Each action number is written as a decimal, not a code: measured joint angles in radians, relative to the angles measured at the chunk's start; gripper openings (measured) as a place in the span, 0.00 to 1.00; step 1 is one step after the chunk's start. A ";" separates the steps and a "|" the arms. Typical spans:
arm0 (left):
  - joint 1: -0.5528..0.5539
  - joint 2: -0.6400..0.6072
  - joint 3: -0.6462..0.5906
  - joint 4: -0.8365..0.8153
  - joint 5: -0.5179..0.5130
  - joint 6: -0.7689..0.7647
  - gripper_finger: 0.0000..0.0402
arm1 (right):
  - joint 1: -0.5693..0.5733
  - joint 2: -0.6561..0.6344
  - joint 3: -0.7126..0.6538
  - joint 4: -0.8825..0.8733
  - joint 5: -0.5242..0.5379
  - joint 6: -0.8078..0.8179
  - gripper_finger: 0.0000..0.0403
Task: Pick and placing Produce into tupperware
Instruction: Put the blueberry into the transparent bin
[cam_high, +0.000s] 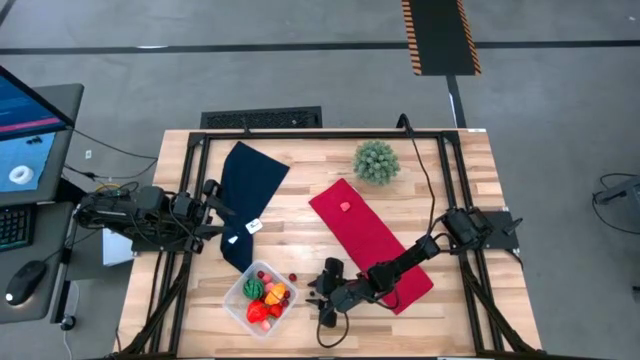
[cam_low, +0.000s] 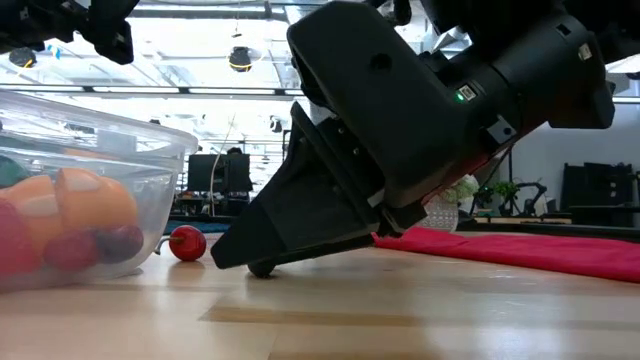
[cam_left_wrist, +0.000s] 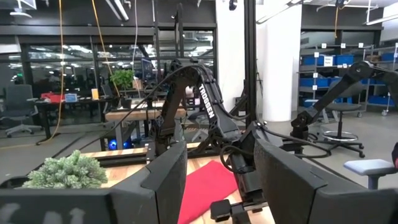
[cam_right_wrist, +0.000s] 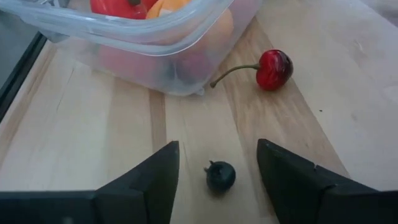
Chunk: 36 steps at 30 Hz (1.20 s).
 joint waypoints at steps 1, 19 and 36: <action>0.000 0.000 0.000 0.000 0.000 0.000 0.45 | 0.000 0.000 0.000 -0.006 -0.002 0.001 0.58; 0.000 0.000 0.000 -0.001 0.000 -0.001 0.45 | 0.015 -0.005 -0.001 -0.084 -0.052 0.049 0.37; 0.000 0.000 0.000 0.000 0.000 -0.001 0.45 | 0.009 -0.043 -0.006 -0.120 -0.073 0.020 0.22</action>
